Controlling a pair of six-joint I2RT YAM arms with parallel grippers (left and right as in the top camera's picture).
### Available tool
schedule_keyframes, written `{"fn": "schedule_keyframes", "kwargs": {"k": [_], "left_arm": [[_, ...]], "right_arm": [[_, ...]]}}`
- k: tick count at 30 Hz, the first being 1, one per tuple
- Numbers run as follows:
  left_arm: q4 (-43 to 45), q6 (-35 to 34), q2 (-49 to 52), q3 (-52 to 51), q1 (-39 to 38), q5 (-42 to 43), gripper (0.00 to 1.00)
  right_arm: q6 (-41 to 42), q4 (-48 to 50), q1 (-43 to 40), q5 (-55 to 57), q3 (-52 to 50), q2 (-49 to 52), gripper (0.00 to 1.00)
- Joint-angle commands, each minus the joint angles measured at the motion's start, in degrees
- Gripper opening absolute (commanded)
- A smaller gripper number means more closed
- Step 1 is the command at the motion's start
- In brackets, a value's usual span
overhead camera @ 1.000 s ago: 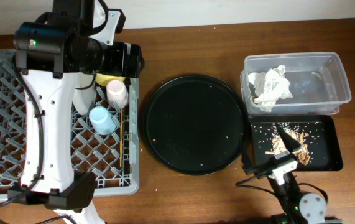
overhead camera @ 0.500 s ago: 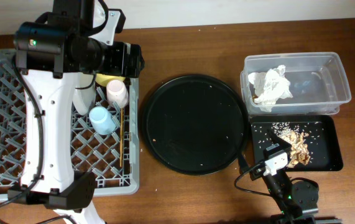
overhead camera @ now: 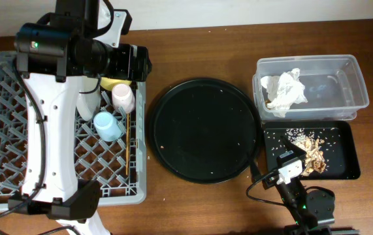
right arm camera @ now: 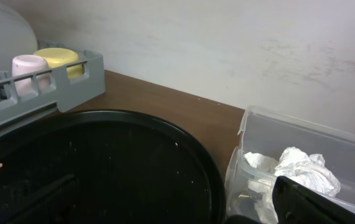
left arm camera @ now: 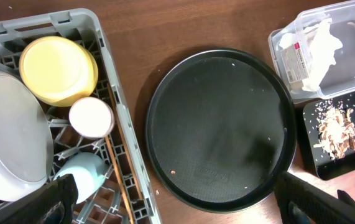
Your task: Sort waste into correct bins and load items into the dishwasher rack
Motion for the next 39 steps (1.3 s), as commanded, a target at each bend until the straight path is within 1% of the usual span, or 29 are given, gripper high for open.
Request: {"fn": "schedule_keyframes", "kwargs": {"k": [1, 5, 8, 13, 14, 15, 17, 20, 22, 24, 25, 27, 29, 31, 34, 37, 38, 39], "left_arm": [[0.1, -0.4, 0.1, 0.3, -0.2, -0.4, 0.99], [-0.1, -0.4, -0.7, 0.3, -0.2, -0.4, 0.99], [-0.1, -0.4, -4.0, 0.3, -0.2, -0.4, 0.99], [-0.1, -0.1, -13.5, 0.3, -0.2, -0.6, 0.99], [0.2, 1.4, -15.8, 0.3, 0.4, -2.5, 0.99], [0.1, 1.6, -18.4, 0.3, 1.6, -3.9, 0.99], [-0.7, 1.6, -23.2, -0.6, 5.2, -3.9, 0.99], [-1.8, 1.6, -31.8, -5.7, 11.6, -3.2, 0.99], [-1.5, 1.6, -39.0, -13.3, 15.8, -3.5, 0.99], [0.0, 1.6, -45.4, -21.2, 18.0, -3.9, 0.99], [2.5, 1.6, -51.2, -29.1, 19.1, -4.1, 0.99], [8.0, 1.6, -58.4, -40.1, 19.5, -4.0, 0.99], [16.6, 1.5, -65.6, -52.4, 19.5, -3.8, 0.99], [25.3, 1.1, -70.9, -62.4, 19.5, -2.9, 0.99], [45.3, 0.5, -79.9, -79.6, 19.5, 0.1, 0.99], [63.1, 0.5, -85.9, -91.9, 19.5, 2.5, 0.99], [70.0, -0.1, -88.0, -96.3, 19.5, 2.7, 0.99], [75.1, -1.0, -89.5, -99.6, 19.5, 2.7, 0.99]], "right_arm": [[0.5, -0.4, -0.2, 0.5, -0.3, -0.4, 0.99], [0.5, -0.4, -0.2, 0.5, -0.3, -0.4, 0.99], [0.5, -0.4, -0.2, 0.5, -0.3, -0.4, 0.99], [0.5, -0.4, -0.2, 0.5, -0.3, -0.4, 0.99], [0.5, -0.4, -0.2, 0.5, -0.3, -0.4, 0.99], [0.5, -0.4, -0.2, 0.5, -0.3, -0.4, 0.99], [0.5, -0.4, -0.2, 0.5, -0.3, -0.4, 0.99], [0.5, -0.4, -0.2, 0.5, -0.3, -0.4, 0.99], [0.5, -0.4, -0.2, 0.5, -0.3, -0.4, 0.99], [0.5, -0.4, -0.2, 0.5, -0.3, -0.4, 0.98], [0.5, -0.4, -0.2, 0.5, -0.3, -0.4, 0.99], [0.5, -0.4, -0.2, 0.5, -0.3, -0.4, 0.98], [0.5, -0.4, -0.2, 0.5, -0.3, -0.4, 0.99], [0.5, -0.4, -0.2, 0.5, -0.3, -0.4, 0.99], [0.5, -0.4, -0.2, 0.5, -0.3, -0.4, 0.99], [0.5, -0.4, -0.2, 0.5, -0.3, -0.4, 0.99], [0.5, -0.4, -0.2, 0.5, -0.3, -0.4, 0.98], [0.5, -0.4, -0.2, 0.5, -0.3, -0.4, 0.98]]}}
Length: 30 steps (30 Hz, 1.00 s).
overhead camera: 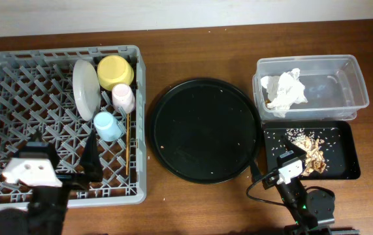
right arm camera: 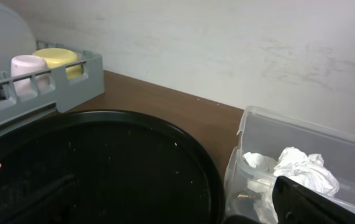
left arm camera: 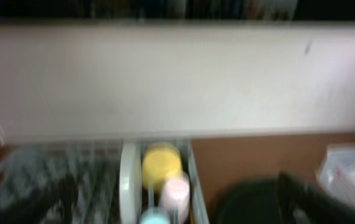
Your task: Sort waste into correct bins and load items into the dishwasher rack
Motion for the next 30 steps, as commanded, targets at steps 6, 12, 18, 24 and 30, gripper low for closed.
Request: {"fn": "schedule_keyframes", "kwargs": {"k": [6, 12, 18, 24, 30], "left_arm": [[35.8, -2.2, -15.1, -29.4, -0.7, 1.5, 0.99], [37.6, -3.3, -21.1, -39.7, -4.6, -6.3, 0.99], [39.0, -7.6, -25.4, -47.7, -6.7, -14.1, 0.99], [38.9, -7.6, -25.6, -52.5, -6.8, -14.1, 0.99], [29.8, -7.6, -25.6, -53.5, -7.5, -14.1, 0.99]], "right_arm": [[0.5, -0.3, -0.2, 0.3, -0.3, -0.3, 0.99], [0.5, -0.3, -0.2, 0.3, -0.3, -0.3, 0.98], [0.5, -0.3, -0.2, 0.3, -0.3, -0.3, 0.99], [0.5, -0.3, -0.2, 0.3, -0.3, -0.3, 0.99], [0.5, -0.3, -0.2, 0.3, -0.3, -0.3, 0.99]]}}
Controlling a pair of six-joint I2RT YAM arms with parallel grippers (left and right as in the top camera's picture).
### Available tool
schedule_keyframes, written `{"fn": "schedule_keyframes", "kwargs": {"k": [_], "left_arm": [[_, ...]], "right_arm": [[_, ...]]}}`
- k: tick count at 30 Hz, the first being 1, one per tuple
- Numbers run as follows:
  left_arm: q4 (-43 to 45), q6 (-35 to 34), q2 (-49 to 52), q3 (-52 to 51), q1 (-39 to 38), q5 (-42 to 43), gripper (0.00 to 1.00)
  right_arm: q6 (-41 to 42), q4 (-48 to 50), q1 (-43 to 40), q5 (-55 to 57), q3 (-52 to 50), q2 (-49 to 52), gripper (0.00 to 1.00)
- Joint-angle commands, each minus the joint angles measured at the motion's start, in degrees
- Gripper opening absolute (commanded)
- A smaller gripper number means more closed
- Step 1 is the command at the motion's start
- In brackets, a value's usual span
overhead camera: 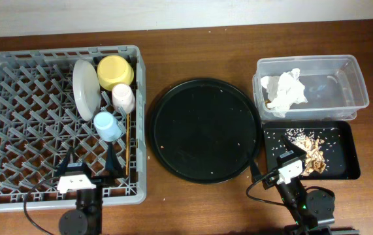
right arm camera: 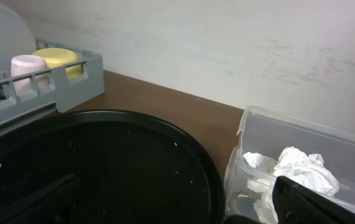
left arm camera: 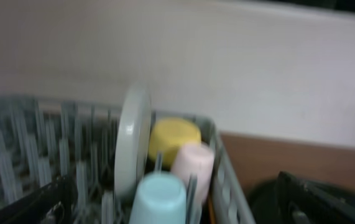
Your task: Sort waste into correct bins and load items into the dishwasher rack
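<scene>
The grey dishwasher rack (overhead camera: 16,98) holds a white plate (overhead camera: 85,89), a yellow bowl (overhead camera: 115,72), a pink cup (overhead camera: 123,98), a blue cup (overhead camera: 108,125) and a chopstick (overhead camera: 127,143). The black round tray (overhead camera: 202,130) carries only crumbs. My left gripper (overhead camera: 88,162) sits low at the rack's front edge, open and holding nothing; its view faces the blue cup (left arm camera: 158,199) and plate (left arm camera: 130,146). My right gripper (right arm camera: 174,196) is open and holding nothing at the tray's near right side.
A clear bin (overhead camera: 353,81) at the back right contains crumpled tissue (overhead camera: 284,90). In front of it a black rectangular tray (overhead camera: 340,166) holds food scraps. A pale wall (right arm camera: 227,37) runs behind the table.
My left arm has moved from the rack's front-left corner to a lower spot at the middle of its front edge, now facing the cups. The right arm and all objects are unchanged.
First my left arm reached over the rack, its open gripper looking down on the dishes and black tray. Then it was back at the rack's front-left corner, its camera facing the wall. Now it rests low at the front edge. Nothing was picked up.
</scene>
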Motion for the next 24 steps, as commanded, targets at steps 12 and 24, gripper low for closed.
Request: {"fn": "schedule_keyframes", "kwargs": {"k": [12, 24], "left_arm": [[-7.6, -0.7, -0.5, -0.5, -0.8, -0.6, 0.99], [-7.6, -0.7, -0.5, -0.5, -0.8, -0.5, 0.99]], "right_arm": [[0.5, -0.3, -0.2, 0.3, -0.3, -0.3, 0.98], [0.5, -0.3, -0.2, 0.3, -0.3, -0.3, 0.98]]}}
